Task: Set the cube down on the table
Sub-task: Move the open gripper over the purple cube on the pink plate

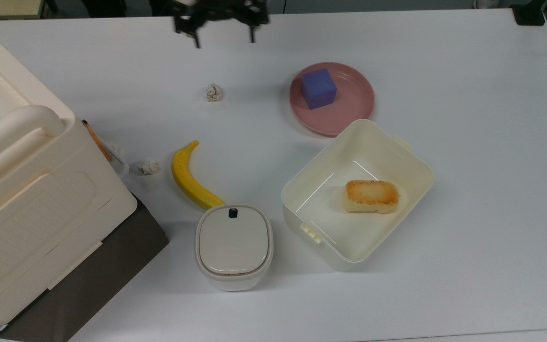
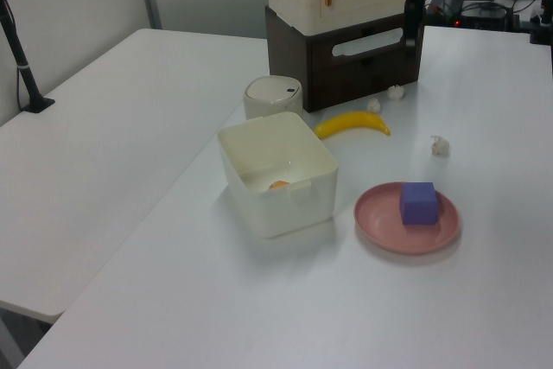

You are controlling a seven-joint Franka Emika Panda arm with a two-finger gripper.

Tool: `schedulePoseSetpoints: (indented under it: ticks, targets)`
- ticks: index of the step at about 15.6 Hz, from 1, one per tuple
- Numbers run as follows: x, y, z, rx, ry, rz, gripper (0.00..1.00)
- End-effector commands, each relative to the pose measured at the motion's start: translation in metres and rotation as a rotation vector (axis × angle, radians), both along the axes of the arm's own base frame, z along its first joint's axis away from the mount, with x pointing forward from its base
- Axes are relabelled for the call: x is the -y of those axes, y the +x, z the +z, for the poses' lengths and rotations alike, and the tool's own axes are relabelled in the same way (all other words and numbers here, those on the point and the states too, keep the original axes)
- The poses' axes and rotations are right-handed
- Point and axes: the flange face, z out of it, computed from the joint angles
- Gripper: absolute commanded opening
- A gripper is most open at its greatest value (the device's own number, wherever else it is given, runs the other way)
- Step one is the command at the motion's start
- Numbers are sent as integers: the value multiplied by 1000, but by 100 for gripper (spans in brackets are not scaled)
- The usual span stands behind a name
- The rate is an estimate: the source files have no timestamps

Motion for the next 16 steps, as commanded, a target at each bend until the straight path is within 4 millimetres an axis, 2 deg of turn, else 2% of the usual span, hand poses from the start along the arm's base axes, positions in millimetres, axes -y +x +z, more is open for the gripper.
schedulePoseSetpoints:
  ticks: [1,4,7,9,13,15,16]
  targets:
    - [-48,-13,-19,-31,-29,122,100]
    - [-83,-20,-20,-41,-32,176,100]
    - [-116,-30,-35,-66,-38,208,100]
    - [-132,-34,-46,-85,-43,198,100]
    - [-148,-43,-69,-108,-50,219,100]
    - [-156,-46,-87,-81,-46,226,100]
    - [-167,-50,-98,-56,-43,219,100]
